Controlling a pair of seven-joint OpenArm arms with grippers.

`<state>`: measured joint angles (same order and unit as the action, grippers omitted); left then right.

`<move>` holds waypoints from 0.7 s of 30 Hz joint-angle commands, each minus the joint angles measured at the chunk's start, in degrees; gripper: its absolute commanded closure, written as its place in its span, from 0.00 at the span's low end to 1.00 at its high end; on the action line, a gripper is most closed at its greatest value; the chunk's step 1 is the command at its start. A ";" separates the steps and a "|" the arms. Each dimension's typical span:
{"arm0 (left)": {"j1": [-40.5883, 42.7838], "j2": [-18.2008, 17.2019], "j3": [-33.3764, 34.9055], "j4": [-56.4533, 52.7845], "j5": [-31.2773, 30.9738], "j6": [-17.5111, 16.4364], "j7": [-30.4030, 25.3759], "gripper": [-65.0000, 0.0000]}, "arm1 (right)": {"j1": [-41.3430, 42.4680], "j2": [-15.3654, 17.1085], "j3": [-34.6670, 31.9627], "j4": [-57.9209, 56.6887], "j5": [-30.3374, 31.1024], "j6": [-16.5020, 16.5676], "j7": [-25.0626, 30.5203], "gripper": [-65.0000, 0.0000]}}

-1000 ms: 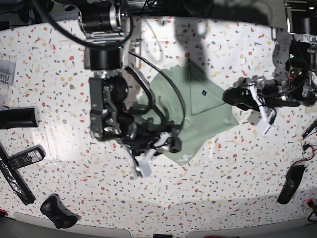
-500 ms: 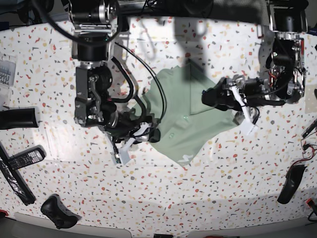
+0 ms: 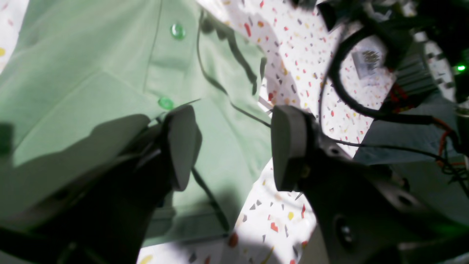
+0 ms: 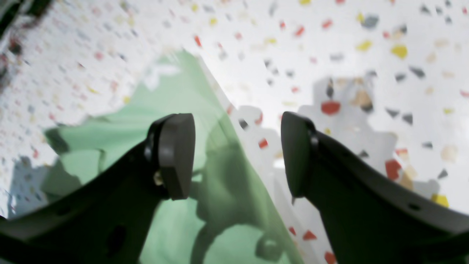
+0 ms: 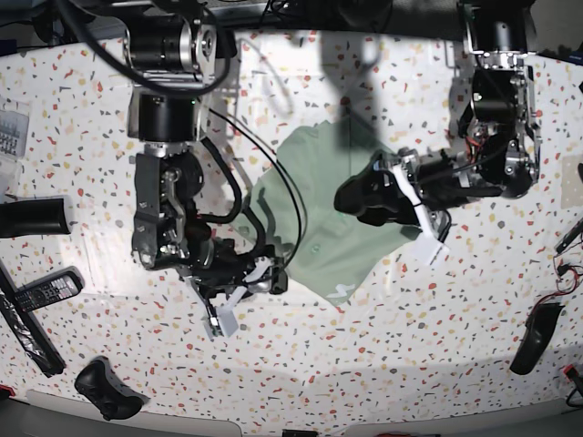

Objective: Fold the T-shirt properly
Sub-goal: 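Pull the bundle edges with both grippers to square the fold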

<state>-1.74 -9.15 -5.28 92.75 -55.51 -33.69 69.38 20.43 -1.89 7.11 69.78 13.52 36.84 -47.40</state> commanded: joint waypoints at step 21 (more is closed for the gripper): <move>7.74 4.61 0.07 -5.90 36.09 -0.11 -19.96 0.53 | -7.02 -0.61 -1.70 0.83 0.59 -0.59 -2.08 0.45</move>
<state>6.37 -4.01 -5.15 86.54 -21.06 -34.68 48.82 12.19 -2.39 5.56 69.87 13.91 35.90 -48.03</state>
